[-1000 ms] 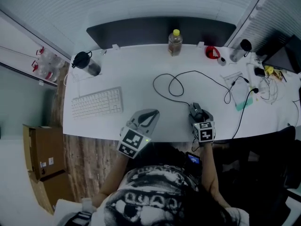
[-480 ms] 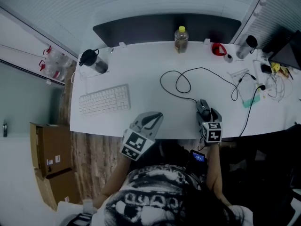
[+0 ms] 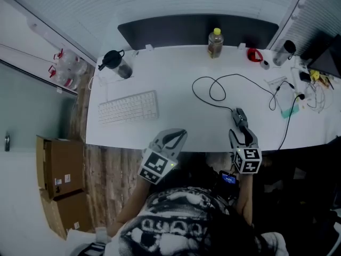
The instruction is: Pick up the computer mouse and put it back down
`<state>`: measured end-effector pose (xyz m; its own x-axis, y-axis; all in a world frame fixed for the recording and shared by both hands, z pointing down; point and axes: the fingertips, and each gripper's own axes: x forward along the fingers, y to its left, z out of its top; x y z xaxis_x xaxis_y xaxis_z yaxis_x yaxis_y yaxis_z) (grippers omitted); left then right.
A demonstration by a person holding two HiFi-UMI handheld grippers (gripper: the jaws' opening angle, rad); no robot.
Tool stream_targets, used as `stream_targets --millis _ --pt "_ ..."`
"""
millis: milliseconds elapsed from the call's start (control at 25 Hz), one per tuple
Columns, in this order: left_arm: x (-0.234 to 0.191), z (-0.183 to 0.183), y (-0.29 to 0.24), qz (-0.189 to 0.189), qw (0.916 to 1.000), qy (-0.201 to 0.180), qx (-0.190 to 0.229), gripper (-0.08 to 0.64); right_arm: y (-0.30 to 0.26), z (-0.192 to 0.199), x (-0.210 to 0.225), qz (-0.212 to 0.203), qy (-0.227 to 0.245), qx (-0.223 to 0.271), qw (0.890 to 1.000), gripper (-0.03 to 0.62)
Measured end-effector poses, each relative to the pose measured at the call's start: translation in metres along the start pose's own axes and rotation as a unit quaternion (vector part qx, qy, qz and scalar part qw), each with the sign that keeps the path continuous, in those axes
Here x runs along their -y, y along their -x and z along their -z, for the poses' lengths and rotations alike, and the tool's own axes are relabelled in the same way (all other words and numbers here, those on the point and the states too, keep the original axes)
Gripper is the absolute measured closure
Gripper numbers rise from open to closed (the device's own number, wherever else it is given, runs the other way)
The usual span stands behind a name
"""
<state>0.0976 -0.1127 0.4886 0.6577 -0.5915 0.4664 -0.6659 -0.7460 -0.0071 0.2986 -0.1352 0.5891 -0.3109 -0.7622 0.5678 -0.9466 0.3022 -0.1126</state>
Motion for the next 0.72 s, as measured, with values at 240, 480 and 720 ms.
stream_targets --millis 240,480,720 --pt "0.001 0.019 0.047 -0.002 0.9999 0.002 0.011 0.554 0.027 -0.013 -0.06 -0.006 -0.004 0.039 0.999 0.418" --pt "0.015 0.038 0.091 0.006 0.9997 -0.002 0.024 0.554 0.059 0.003 -0.12 -0.022 -0.01 0.054 0.998 0.479" --pt "0.036 0.064 0.129 0.019 0.9994 -0.001 0.027 0.554 0.091 0.025 -0.166 -0.026 0.0 0.062 0.998 0.529"
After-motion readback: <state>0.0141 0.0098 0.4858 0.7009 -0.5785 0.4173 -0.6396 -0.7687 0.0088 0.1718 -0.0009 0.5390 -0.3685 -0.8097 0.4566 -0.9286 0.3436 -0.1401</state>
